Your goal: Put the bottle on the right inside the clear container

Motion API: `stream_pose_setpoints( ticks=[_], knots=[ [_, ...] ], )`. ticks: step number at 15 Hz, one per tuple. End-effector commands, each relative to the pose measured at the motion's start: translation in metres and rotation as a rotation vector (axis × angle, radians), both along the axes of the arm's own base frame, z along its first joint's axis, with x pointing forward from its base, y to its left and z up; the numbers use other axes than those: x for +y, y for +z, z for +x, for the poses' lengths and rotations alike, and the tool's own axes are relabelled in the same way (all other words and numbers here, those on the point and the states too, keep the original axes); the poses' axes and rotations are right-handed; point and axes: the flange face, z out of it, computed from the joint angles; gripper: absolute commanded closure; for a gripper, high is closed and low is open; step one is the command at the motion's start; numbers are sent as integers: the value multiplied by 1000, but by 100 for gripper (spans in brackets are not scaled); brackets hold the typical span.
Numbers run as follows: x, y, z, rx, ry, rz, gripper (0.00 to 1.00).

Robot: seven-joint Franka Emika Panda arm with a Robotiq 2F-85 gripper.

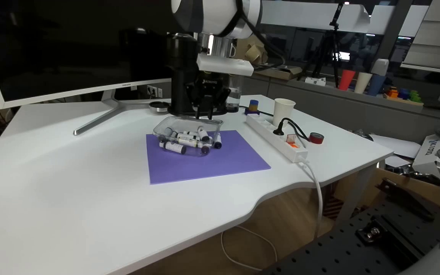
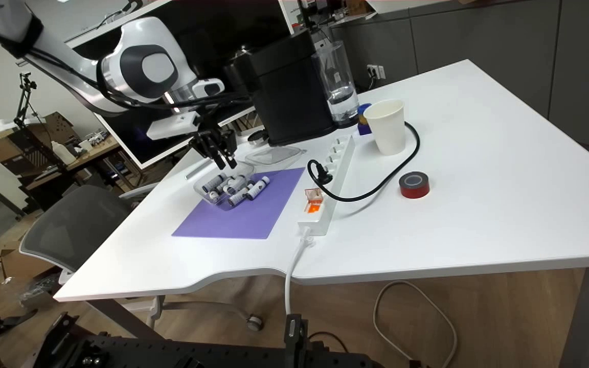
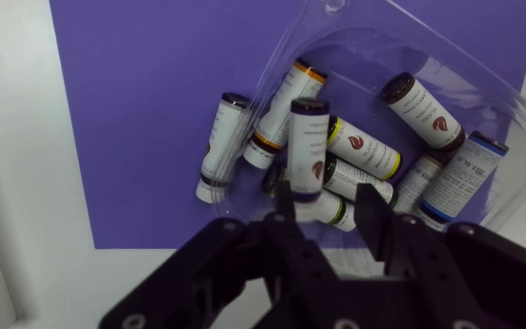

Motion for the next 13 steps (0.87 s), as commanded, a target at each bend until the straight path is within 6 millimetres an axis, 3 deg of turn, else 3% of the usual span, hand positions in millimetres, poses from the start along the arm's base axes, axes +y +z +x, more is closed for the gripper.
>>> stream_pose_setpoints(
  ticks=[1,5,13],
  knots=[
    [7,-1,7,35,33,-21,28],
    [6,9,-9,58,26,-42,1],
    [-31,41,-76,230,-141,-161,0]
  ],
)
